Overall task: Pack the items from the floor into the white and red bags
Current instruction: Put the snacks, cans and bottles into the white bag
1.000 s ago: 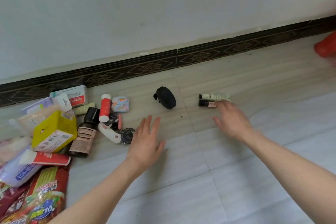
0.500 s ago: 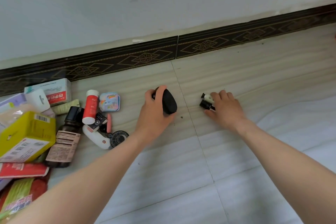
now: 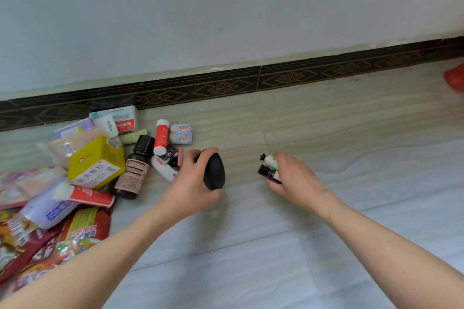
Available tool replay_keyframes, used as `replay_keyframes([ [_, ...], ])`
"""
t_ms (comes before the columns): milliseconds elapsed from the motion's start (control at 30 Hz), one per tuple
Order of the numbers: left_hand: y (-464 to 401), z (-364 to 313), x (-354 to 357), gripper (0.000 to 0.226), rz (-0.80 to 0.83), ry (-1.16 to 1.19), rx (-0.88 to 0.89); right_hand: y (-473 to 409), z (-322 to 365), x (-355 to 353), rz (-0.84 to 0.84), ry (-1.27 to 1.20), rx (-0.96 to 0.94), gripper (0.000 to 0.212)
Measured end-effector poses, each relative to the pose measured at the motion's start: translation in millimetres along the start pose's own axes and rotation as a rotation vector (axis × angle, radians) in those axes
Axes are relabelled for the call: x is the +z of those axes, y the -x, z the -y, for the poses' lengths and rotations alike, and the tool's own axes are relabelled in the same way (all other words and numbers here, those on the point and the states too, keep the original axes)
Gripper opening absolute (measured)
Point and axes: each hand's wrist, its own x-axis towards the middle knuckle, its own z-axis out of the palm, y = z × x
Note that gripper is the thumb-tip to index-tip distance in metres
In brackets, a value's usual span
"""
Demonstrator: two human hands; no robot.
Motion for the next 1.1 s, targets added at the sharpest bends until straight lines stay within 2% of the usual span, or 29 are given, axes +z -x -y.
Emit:
replay_keyframes([
  [200, 89, -20, -94, 0.083, -0.063, -0.079, 0.014, 58, 80, -55, -0.065, -0.048, -0.182, 0.048],
  [367, 180, -40, -180, 0.084, -0.101, -0.204, 0.014, 107, 175, -108, -0.164, 0.066, -0.423, 0.047],
  [633, 352, -40, -283, 0.081, -0.298, -0.245, -0.147, 190, 341, -147, -0.236, -0.019, -0.665, 0.050],
  [800, 451, -11, -300, 0.079, -0.491, -0.115, -0.369, 233, 426, -114, -0.145, -0.099, -0.680, 0.045],
  [967, 522, 33, -276, 0.078, -0.560, 0.040, -0.591, 253, 480, -54, 0.048, -0.182, -0.664, 0.037],
  [1100, 553, 67, -234, 0.083, -0.590, 0.137, -0.752, 260, 495, 7, 0.236, -0.258, -0.558, 0.033],
])
